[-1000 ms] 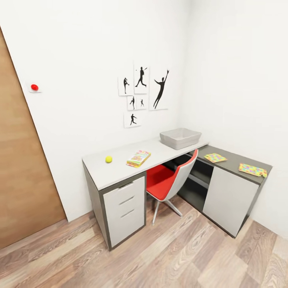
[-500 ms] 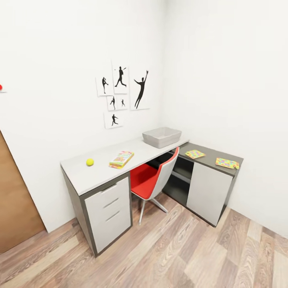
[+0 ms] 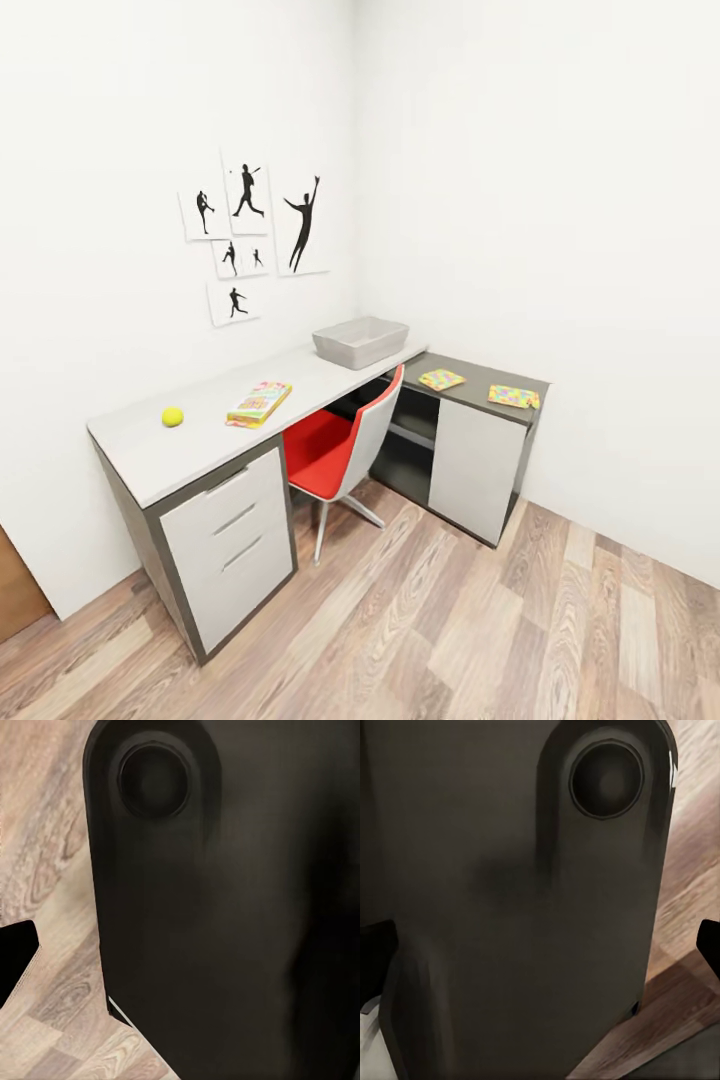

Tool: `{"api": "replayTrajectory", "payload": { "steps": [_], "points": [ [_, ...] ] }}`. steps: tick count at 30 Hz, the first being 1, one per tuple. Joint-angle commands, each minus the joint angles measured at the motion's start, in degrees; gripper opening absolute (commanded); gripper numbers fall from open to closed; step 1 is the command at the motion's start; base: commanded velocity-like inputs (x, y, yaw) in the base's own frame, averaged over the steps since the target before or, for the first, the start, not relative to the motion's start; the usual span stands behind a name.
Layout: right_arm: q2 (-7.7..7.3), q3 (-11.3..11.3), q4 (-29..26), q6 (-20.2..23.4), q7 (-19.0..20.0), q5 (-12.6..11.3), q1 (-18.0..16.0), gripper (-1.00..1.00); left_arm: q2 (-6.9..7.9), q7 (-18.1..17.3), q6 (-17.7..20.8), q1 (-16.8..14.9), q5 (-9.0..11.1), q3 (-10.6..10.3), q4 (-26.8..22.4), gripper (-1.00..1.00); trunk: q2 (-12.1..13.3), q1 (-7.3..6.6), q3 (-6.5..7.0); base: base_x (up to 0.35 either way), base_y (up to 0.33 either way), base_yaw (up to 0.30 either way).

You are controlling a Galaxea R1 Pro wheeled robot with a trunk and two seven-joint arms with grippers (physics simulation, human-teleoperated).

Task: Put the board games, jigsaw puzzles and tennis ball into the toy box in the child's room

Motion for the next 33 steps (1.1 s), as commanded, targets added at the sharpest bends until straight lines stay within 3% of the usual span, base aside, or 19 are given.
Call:
{"api": "replayTrajectory", "payload": {
  "steps": [1, 26, 33],
  "points": [
    [0.0, 0.0, 0.0, -0.02, 0.01, 0.05, -0.01, 1.0, 0.0, -0.01, -0.02, -0.01, -0.03, 0.01, -0.01, 1.0, -0.02, 0.0, -0.04, 0.0, 0.0, -0.283],
    [0.0, 0.08, 0.0, -0.03, 0.1, 0.12, -0.01, 1.0, 0.05, -0.04, 0.07, -0.01, -0.03, 0.0, -0.01, 1.0, -0.02, 0.0, -0.04, 0.003, 0.0, -0.283],
    [-0.04, 0.08, 0.0, -0.15, 0.1, 0.27, -0.01, 1.0, 0.16, -0.09, 0.14, -0.01, -0.03, -0.07, -0.1, 1.0, -0.02, 0.0, -0.04, 0.211, 0.0, -0.17]
  ]
}}
